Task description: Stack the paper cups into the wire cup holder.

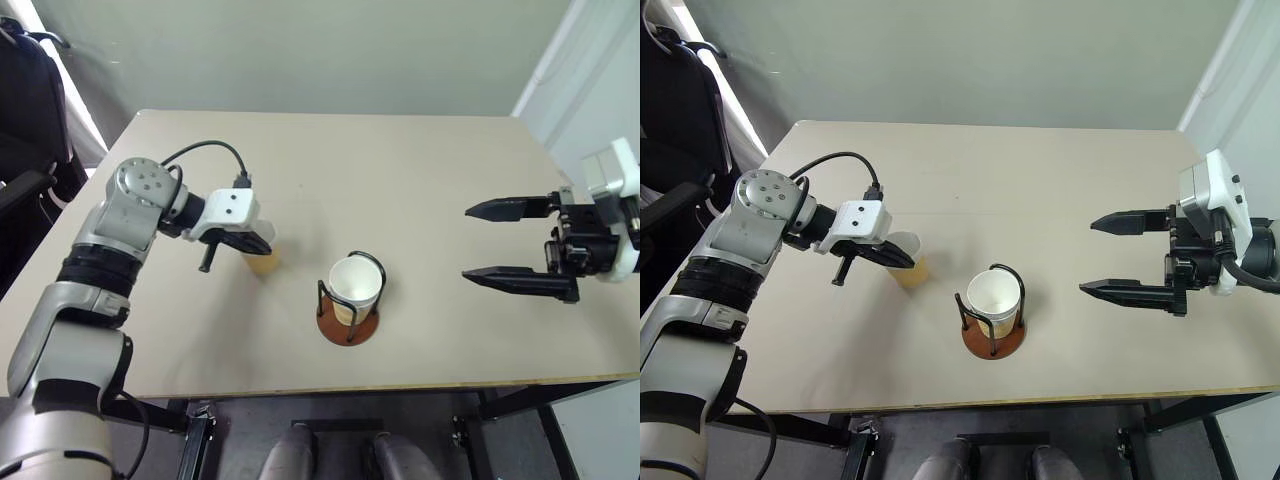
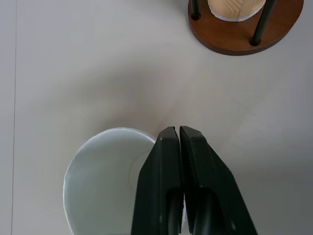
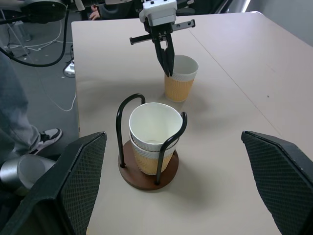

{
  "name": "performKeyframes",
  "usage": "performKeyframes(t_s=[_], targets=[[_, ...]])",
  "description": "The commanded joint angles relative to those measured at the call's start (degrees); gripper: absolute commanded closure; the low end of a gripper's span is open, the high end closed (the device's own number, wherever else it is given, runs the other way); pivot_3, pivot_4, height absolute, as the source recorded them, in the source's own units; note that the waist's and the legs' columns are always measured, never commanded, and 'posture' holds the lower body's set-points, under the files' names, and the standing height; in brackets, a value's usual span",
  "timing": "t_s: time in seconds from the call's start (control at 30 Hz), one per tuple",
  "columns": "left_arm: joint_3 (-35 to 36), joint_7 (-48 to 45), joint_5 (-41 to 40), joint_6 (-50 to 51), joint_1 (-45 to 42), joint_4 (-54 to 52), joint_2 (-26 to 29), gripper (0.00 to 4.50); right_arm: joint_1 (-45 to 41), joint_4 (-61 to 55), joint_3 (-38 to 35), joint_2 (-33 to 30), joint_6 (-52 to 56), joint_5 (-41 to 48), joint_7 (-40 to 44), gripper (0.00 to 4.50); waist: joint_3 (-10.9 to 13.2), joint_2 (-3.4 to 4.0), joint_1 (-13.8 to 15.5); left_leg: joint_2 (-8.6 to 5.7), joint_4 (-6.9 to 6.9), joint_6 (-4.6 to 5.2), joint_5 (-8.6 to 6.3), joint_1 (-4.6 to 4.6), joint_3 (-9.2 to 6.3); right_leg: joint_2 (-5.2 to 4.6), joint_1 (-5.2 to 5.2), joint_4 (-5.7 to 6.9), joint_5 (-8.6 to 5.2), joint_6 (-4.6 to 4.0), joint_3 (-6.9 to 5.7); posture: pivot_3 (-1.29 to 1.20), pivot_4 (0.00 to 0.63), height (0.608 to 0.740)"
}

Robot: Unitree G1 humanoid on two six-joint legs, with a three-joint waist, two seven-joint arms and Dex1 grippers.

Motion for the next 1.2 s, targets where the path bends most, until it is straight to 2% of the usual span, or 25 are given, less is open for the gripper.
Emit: performKeyframes(t_s=[0.03, 0.17, 0.23, 0.3, 0.4, 0.6, 0.77, 1.03, 1.13, 1.2], targets=[[2.21, -1.56, -0.5, 1.63, -0.52, -2.22, 0.66, 4.46, -0.96, -0.67, -1.2, -0.6, -0.7, 0.52, 0.28, 0.0, 0.0, 0.0, 0.0, 0.0, 0.0, 0.0, 0.0, 0.0, 0.0, 0.0, 0.0, 0.0, 0.0, 0.0, 0.0, 0.0, 0.15, 0.74], [5.18, -2.47, -4.29, 5.22, -2.36, -5.49, 0.05, 4.46, -1.07, -0.53, -0.53, -0.26, -0.99, 0.15, 0.22, 0.0, 0.01, -0.01, 0.01, 0.0, 0.0, 0.0, 0.0, -0.04, 0.0, 0.0, -0.01, -0.02, 0.0, 0.0, 0.0, 0.0, 0.15, 0.74], [8.02, -1.88, -8.36, 13.39, -4.74, -8.76, -0.89, 4.46, -1.1, -0.38, -0.29, -0.21, -1.2, -0.05, 0.32, 0.0, 0.01, -0.02, 0.07, 0.0, 0.0, 0.0, 0.0, -0.08, 0.01, 0.0, -0.03, -0.04, 0.0, 0.01, 0.0, 0.0, 0.15, 0.74], [10.34, -2.05, -12.01, 21.13, -6.85, -11.91, -0.74, 4.11, -1.09, -0.19, -0.1, -0.2, -1.4, -0.25, 0.41, 0.0, 0.03, -0.05, 0.18, 0.0, 0.04, 0.01, 0.0, -0.17, 0.01, 0.0, -0.06, -0.04, 0.0, 0.04, -0.01, 0.0, 0.15, 0.74], [8.78, -2.84, -13.95, 22.87, -5.32, -15.77, 3.69, 3.23, -1.06, 0.01, 0.21, -0.11, -1.74, -0.4, 0.51, 0.0, -0.03, 0.04, -0.05, -0.02, 0.07, 0.04, 0.01, -0.29, 0.04, -0.03, -0.17, -0.11, 0.04, 0.12, 0.0, 0.0, 0.15, 0.74], [5.54, -2.14, -5.08, 14.4, 0.95, -13.64, 7.9, 1.11, -1.64, 0.56, 1.13, 0.16, -2.25, -0.91, 0.7, 0.0, -0.03, 0.12, -0.49, 0.01, -0.09, 0.03, 0.01, 0.03, 0.07, -0.01, -0.08, 0.0, -0.04, 0.09, 0.06, 0.0, 0.15, 0.74], [5.07, -2.49, -3.66, 12.45, 3.64, -13.07, 9.34, 1.11, -1.43, 0.63, 0.97, -0.01, -2.15, -1.09, 0.89, 0.0, 0.02, 0.03, -0.36, 0.0, 0.05, 0.03, 0.03, -0.03, 0.07, -0.02, -0.08, 0.02, 0.04, 0.07, 0.05, 0.0, 0.15, 0.74], [3.71, -1.95, -1.22, 9.96, 5.76, -12.71, 7.56, 1.11, -1.37, 0.38, 0.55, -0.26, -1.79, -0.97, 0.75, 0.0, 0.02, 0.03, -0.14, -0.04, 0.05, 0.05, 0.02, -0.03, 0.07, -0.07, -0.06, 0.01, 0.05, 0.06, 0.05, 0.0, 0.15, 0.74], [2.6, -0.77, 1.1, 7.64, 6.76, -12.3, 6.25, 1.92, -1.32, 0.18, 0.35, -0.4, -1.64, -0.81, 0.74, 0.0, 0.02, 0.03, -0.13, -0.04, 0.04, 0.05, 0.02, -0.04, 0.07, -0.07, -0.07, 0.02, 0.04, 0.06, 0.04, 0.0, 0.15, 0.74], [1.84, 1.39, 3.43, 5.64, 6.68, -11.25, 4.94, 2.68, -1.28, 0.0, 0.25, -0.55, -1.49, -0.77, 0.67, 0.0, 0.02, 0.03, -0.15, -0.04, 0.05, 0.05, 0.02, -0.04, 0.07, -0.07, -0.07, 0.01, 0.05, 0.07, 0.04, 0.0, 0.15, 0.74]])
